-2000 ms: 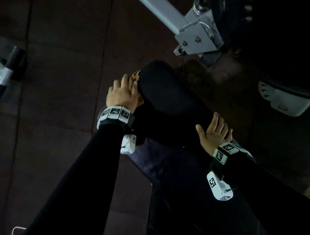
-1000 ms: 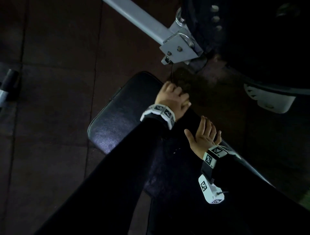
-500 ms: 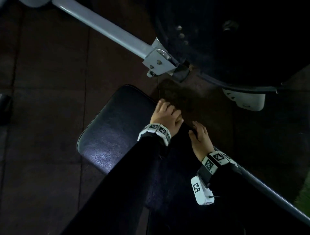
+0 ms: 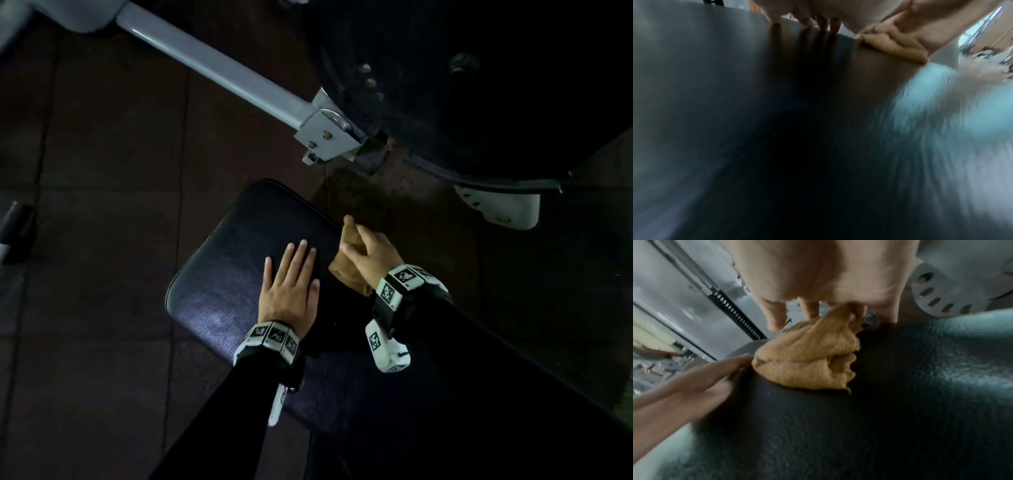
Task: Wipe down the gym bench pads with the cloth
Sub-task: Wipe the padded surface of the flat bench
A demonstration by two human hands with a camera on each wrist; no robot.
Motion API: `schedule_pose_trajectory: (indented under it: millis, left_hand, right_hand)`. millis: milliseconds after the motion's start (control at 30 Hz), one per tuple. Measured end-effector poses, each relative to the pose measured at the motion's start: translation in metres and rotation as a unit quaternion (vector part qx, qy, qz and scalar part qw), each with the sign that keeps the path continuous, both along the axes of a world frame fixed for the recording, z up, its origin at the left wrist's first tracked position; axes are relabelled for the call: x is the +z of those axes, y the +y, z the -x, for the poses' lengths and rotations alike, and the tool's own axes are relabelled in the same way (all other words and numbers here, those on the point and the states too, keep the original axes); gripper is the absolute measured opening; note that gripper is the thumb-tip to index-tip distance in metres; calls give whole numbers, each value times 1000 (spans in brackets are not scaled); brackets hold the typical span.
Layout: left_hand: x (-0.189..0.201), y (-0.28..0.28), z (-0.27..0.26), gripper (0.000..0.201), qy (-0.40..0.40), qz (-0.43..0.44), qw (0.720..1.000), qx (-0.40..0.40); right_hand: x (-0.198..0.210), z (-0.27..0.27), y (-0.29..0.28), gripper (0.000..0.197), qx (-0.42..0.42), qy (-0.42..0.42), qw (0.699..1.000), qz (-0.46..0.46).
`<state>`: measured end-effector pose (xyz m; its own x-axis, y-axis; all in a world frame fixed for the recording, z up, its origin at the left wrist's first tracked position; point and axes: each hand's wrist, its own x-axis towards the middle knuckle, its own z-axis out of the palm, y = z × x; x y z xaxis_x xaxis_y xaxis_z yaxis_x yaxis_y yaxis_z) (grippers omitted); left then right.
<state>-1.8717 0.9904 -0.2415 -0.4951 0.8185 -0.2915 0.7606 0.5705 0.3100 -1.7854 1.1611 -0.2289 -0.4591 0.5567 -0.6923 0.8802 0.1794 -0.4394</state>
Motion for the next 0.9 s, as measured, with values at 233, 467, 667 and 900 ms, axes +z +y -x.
schedule_pose_trajectory:
  millis: [233, 467, 667, 900]
  left_hand:
    - [-2, -8, -2, 63, -8, 31, 999, 1]
    - [0, -4, -7, 62, -15, 31, 999, 20]
    - [0, -4, -7, 62, -16, 29, 999, 27]
    - [-4, -4, -7, 60, -7, 44, 999, 17]
  right_hand:
    - [-4, -58, 3, 55, -5, -26, 999, -23]
    - [0, -82, 3, 55, -28, -63, 997, -31]
    - [-10, -40, -5, 64, 45, -66, 995, -53]
    - [-7, -121, 9, 56, 41, -63, 997, -23]
